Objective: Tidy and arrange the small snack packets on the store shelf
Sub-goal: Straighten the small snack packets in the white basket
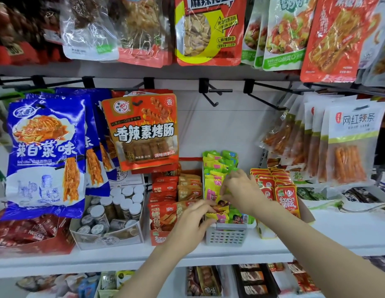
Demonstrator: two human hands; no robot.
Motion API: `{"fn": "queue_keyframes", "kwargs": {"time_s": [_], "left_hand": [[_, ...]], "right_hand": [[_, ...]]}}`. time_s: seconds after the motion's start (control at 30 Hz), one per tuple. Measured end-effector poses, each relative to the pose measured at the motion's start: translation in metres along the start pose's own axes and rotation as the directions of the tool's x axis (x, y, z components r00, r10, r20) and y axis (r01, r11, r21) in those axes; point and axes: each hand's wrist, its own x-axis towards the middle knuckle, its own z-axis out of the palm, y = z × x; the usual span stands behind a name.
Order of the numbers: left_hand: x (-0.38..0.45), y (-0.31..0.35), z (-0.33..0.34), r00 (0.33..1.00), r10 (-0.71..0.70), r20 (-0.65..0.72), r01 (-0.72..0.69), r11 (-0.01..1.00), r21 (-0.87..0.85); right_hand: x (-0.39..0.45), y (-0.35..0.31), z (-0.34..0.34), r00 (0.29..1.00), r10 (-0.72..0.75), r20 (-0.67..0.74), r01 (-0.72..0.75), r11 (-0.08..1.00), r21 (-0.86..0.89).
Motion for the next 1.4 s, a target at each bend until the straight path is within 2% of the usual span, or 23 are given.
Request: {"fn": "queue_keyframes", "kwargs": {"time_s": [0.07,0.2,0.27,0.33,0.4,0.53,0.6,0.7,0.8,0.87,0.97,1.07,1.1,1.23,1.3,1.37,1.4], "left_hand": [[0.000,0.000,0.001,1.000,-0.009,-0.008,0.009,1.000,-0.007],[-0.002,0.000,0.002,0.999,-0.020,-0.029,0.019,0.999,-0.032],[-0.003,0.000,0.001,0.999,-0.031,-0.019,0.030,0.999,-0.039],[-0.002,0.001,0.001,0.998,-0.056,0.000,0.056,0.998,-0.043],[-0.001,0.002,0.000,0.997,-0.076,0.023,0.077,0.996,-0.041],[0.000,0.008,-0.004,0.983,-0.156,0.093,0.163,0.984,-0.072],[0.001,0.014,-0.007,0.963,-0.231,0.137,0.255,0.948,-0.190],[0.010,0.035,-0.020,0.948,-0.287,0.136,0.317,0.844,-0.432],[0.018,0.061,-0.033,0.954,-0.282,0.102,0.277,0.702,-0.656],[0.018,0.076,-0.041,0.965,-0.250,0.080,0.227,0.641,-0.734],[0.013,0.090,-0.050,0.961,-0.274,0.028,0.193,0.598,-0.778],[0.008,0.096,-0.055,0.943,-0.333,-0.022,0.195,0.604,-0.773],[0.006,0.097,-0.056,0.938,-0.346,-0.025,0.203,0.606,-0.770],[-0.007,0.101,-0.059,0.932,-0.360,0.048,0.266,0.586,-0.766],[-0.012,0.103,-0.060,0.929,-0.356,0.106,0.298,0.544,-0.784],[-0.015,0.105,-0.063,0.916,-0.371,0.154,0.322,0.447,-0.835],[-0.016,0.106,-0.064,0.905,-0.383,0.183,0.329,0.359,-0.873]], "right_hand": [[0.005,-0.005,-0.001,0.999,-0.011,-0.035,0.011,1.000,0.000],[0.008,-0.009,-0.022,0.995,-0.002,-0.096,0.017,0.988,0.156],[0.004,-0.008,-0.044,0.981,0.019,-0.194,0.021,0.978,0.206],[-0.002,-0.004,-0.073,0.927,0.023,-0.375,0.073,0.968,0.239],[-0.010,0.004,-0.103,0.867,0.016,-0.498,0.119,0.964,0.239],[-0.027,0.021,-0.137,0.819,0.085,-0.568,0.147,0.925,0.349],[-0.033,0.026,-0.145,0.798,0.132,-0.588,0.148,0.903,0.403],[-0.038,0.029,-0.152,0.803,0.189,-0.565,0.118,0.880,0.461],[-0.040,0.027,-0.156,0.852,0.194,-0.487,0.090,0.861,0.501],[-0.041,0.024,-0.157,0.878,0.198,-0.436,0.071,0.847,0.527],[-0.045,0.020,-0.158,0.889,0.243,-0.389,0.043,0.801,0.598],[-0.052,0.018,-0.158,0.934,0.246,-0.258,0.068,0.588,0.806],[-0.054,0.018,-0.157,0.940,0.241,-0.242,0.071,0.554,0.829],[-0.054,0.019,-0.152,0.904,0.332,-0.271,0.012,0.613,0.790],[-0.054,0.019,-0.149,0.895,0.353,-0.271,-0.001,0.609,0.793],[-0.055,0.017,-0.147,0.895,0.353,-0.272,-0.003,0.614,0.789],[-0.054,0.016,-0.147,0.893,0.355,-0.276,0.001,0.611,0.791]]}}
